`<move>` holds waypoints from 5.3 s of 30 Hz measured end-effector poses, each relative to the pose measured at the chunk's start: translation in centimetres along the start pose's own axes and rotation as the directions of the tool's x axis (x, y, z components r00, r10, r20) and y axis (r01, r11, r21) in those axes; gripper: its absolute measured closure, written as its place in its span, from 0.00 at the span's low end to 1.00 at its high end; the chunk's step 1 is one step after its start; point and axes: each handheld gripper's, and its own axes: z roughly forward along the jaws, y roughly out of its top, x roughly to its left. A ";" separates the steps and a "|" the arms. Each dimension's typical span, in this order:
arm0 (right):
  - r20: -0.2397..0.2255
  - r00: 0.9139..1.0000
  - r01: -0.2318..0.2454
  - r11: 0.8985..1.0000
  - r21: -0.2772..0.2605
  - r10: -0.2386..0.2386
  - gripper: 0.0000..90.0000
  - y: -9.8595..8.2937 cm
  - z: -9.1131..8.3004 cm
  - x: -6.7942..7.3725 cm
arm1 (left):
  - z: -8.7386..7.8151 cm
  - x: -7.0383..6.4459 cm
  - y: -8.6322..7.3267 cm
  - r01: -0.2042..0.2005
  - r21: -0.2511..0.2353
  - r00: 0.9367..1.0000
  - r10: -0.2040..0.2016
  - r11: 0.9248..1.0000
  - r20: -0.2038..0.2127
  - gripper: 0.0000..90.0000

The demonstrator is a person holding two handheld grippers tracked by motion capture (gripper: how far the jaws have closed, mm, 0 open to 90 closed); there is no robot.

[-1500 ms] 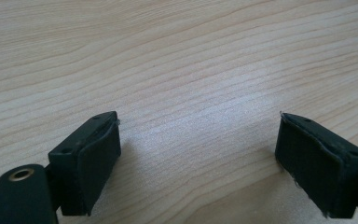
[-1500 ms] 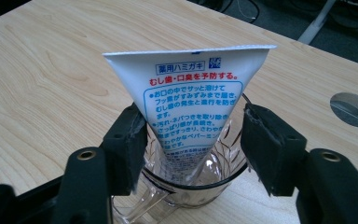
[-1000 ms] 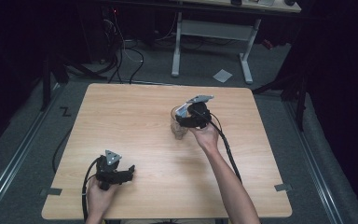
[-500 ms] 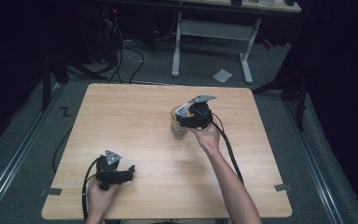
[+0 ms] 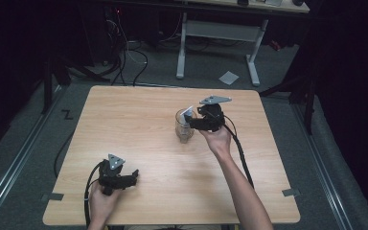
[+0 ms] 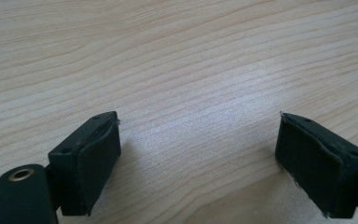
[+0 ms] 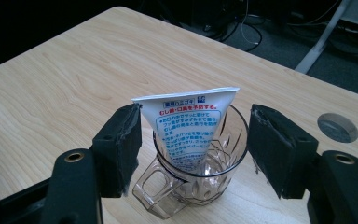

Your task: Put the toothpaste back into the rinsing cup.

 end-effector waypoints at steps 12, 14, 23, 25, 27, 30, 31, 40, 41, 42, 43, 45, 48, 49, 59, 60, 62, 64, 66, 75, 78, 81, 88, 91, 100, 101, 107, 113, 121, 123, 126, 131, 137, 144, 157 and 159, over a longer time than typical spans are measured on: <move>0.001 1.000 -0.019 0.999 -0.032 0.019 0.41 -0.2 -1.8 -0.6 | 0.0 0.0 0.0 0.000 0.000 1.000 0.000 1.000 0.000 0.16; 0.005 1.000 -0.023 0.999 -0.033 0.023 0.41 -0.4 -2.0 -0.7 | 0.0 0.0 0.0 -0.001 0.001 1.000 0.001 1.000 0.000 0.16; 0.003 0.999 -0.038 0.998 -0.046 0.038 0.41 -0.8 -3.2 -1.3 | 0.0 0.0 0.0 -0.001 0.001 1.000 0.001 1.000 0.000 0.16; 0.004 0.999 -0.038 0.998 -0.053 0.038 0.41 -0.8 -3.5 -1.3 | 0.0 0.0 0.0 0.000 0.000 1.000 0.000 1.000 0.000 0.16; 0.002 0.999 -0.039 0.998 -0.058 0.039 0.41 -0.8 -3.8 -1.3 | 0.0 0.0 0.0 -0.001 0.001 1.000 0.001 1.000 0.000 0.16; 0.002 0.999 -0.034 0.998 -0.058 0.034 0.41 -0.9 -4.2 -1.3 | 0.0 0.0 0.0 0.001 0.000 1.000 -0.001 1.000 0.000 0.16; 0.003 0.999 -0.040 0.998 -0.057 0.041 0.41 -0.9 -4.3 -1.2 | 0.0 0.0 0.0 0.000 0.000 1.000 0.000 1.000 0.000 0.16; -0.003 0.999 -0.037 0.997 -0.068 0.037 0.42 -1.1 -5.3 -1.0 | 0.0 0.0 0.0 -0.001 0.000 1.000 0.001 1.000 0.000 0.16; -0.003 0.999 -0.040 0.997 -0.072 0.040 0.42 -1.2 -5.4 -1.0 | 0.0 0.0 0.0 0.000 0.000 1.000 0.000 1.000 0.000 0.16; -0.003 0.999 -0.045 0.997 -0.070 0.045 0.42 -1.3 -5.5 -1.0 | 0.0 0.0 0.0 -0.001 0.001 1.000 0.001 1.000 0.000 0.16; -0.006 0.999 -0.046 0.996 -0.072 0.046 0.42 -1.4 -5.5 -1.0 | 0.0 0.0 0.0 0.000 0.000 1.000 0.000 1.000 0.000 0.16; -0.007 0.998 -0.057 0.996 -0.072 0.057 0.42 -1.7 -5.7 -1.2 | 0.0 0.0 0.0 -0.001 0.001 1.000 0.001 1.000 0.000 0.16; -0.004 0.998 -0.063 0.995 -0.076 0.063 0.42 -2.0 -5.9 -1.4 | 0.0 0.0 0.0 -0.001 0.001 1.000 0.001 1.000 0.000 0.16; -0.004 0.998 -0.062 0.995 -0.077 0.062 0.42 -2.1 -6.0 -1.4 | 0.0 0.0 0.0 0.001 0.000 1.000 -0.001 1.000 0.000 0.16; -0.007 0.996 -0.084 0.992 -0.093 0.083 0.42 -3.2 -7.2 -1.8 | 0.0 0.0 0.0 0.001 0.000 1.000 -0.001 1.000 0.000 0.16; -0.008 0.996 -0.086 0.992 -0.094 0.086 0.42 -3.4 -7.3 -1.8 | 0.0 0.0 0.0 -0.001 0.001 1.000 0.001 1.000 0.000 0.16; -0.009 0.996 -0.088 0.992 -0.095 0.088 0.42 -3.6 -7.5 -1.9 | 0.0 0.0 0.0 -0.001 0.001 1.000 0.001 1.000 0.000 0.16; -0.013 0.995 -0.095 0.991 -0.098 0.094 0.42 -3.9 -7.6 -1.9 | 0.0 0.0 0.0 -0.001 0.001 1.000 0.001 1.000 0.000 0.16; -0.015 0.995 -0.099 0.990 -0.101 0.098 0.42 -4.1 -7.8 -1.9 | 0.0 0.0 0.0 0.000 0.001 1.000 0.000 1.000 0.000 0.16; -0.022 0.994 -0.108 0.989 -0.102 0.107 0.42 -5.2 -8.3 -1.8 | 0.0 0.0 0.0 -0.001 0.001 1.000 0.001 1.000 0.000 0.16; -0.024 0.993 -0.113 0.988 -0.106 0.111 0.42 -5.6 -8.5 -1.8 | 0.0 0.0 0.0 0.000 0.001 1.000 0.000 1.000 0.000 0.16; -0.026 0.993 -0.120 0.987 -0.108 0.118 0.42 -6.0 -8.7 -1.9 | 0.0 0.0 0.0 0.000 0.000 1.000 0.000 1.000 0.000 0.16; -0.027 0.991 -0.130 0.986 -0.104 0.128 0.42 -6.9 -8.9 -2.0 | 0.0 0.0 0.0 0.000 0.001 1.000 0.000 1.000 0.000 0.16; -0.028 0.991 -0.135 0.986 -0.099 0.132 0.42 -7.4 -9.0 -2.0 | 0.0 0.0 0.0 -0.001 0.001 1.000 0.001 1.000 0.000 0.16; -0.028 0.988 -0.156 0.983 -0.099 0.154 0.42 -9.0 -9.4 -2.2 | 0.0 0.0 0.0 -0.001 0.001 1.000 0.001 1.000 0.000 0.16; -0.028 0.987 -0.158 0.983 -0.096 0.156 0.42 -9.1 -9.4 -2.2 | 0.0 0.0 0.0 0.000 0.001 1.000 0.000 1.000 0.000 0.16; -0.025 0.985 -0.172 0.981 -0.085 0.170 0.42 -10.1 -9.5 -2.4 | 0.0 0.0 0.0 -0.001 0.001 1.000 0.001 1.000 0.000 0.16; -0.025 0.981 -0.196 0.978 -0.071 0.194 0.42 -11.3 -9.4 -2.7 | 0.0 0.0 0.0 -0.001 0.001 1.000 0.001 1.000 0.000 0.16; -0.012 0.972 -0.234 0.971 -0.051 0.233 0.42 -13.4 -9.1 -3.2 | 0.0 0.0 0.0 -0.001 0.002 1.000 0.001 1.000 0.000 0.16; -0.006 0.971 -0.237 0.970 -0.045 0.237 0.43 -13.8 -9.1 -3.3 | 0.0 0.0 0.0 -0.001 0.002 1.000 0.001 1.000 0.000 0.16; 0.001 0.970 -0.242 0.969 -0.039 0.242 0.42 -14.3 -9.0 -3.3 | 0.0 0.0 0.0 -0.001 0.002 1.000 0.001 1.000 0.000 0.16; 0.019 0.969 -0.246 0.969 -0.022 0.246 0.42 -15.1 -8.7 -3.4 | 0.0 0.0 0.0 0.000 0.002 1.000 0.000 1.000 0.000 0.16; 0.062 0.970 -0.236 0.972 0.001 0.235 0.42 -16.1 -8.3 -3.6 | 0.0 0.0 0.0 0.000 0.002 1.000 0.000 1.000 0.000 0.16; 0.112 0.965 -0.244 0.969 0.040 0.238 0.42 -17.4 -7.5 -3.9 | 0.0 0.0 0.0 -0.001 0.002 1.000 0.001 1.000 0.000 0.16; 0.233 0.954 -0.218 0.970 0.108 0.188 0.41 -18.9 -6.4 -4.3 | 0.0 0.0 0.0 0.000 0.002 1.000 0.000 1.000 0.000 0.16; 0.248 0.952 -0.210 0.971 0.115 0.177 0.41 -19.2 -6.2 -4.3 | 0.0 0.0 0.0 0.001 0.001 1.000 -0.001 1.000 0.000 0.16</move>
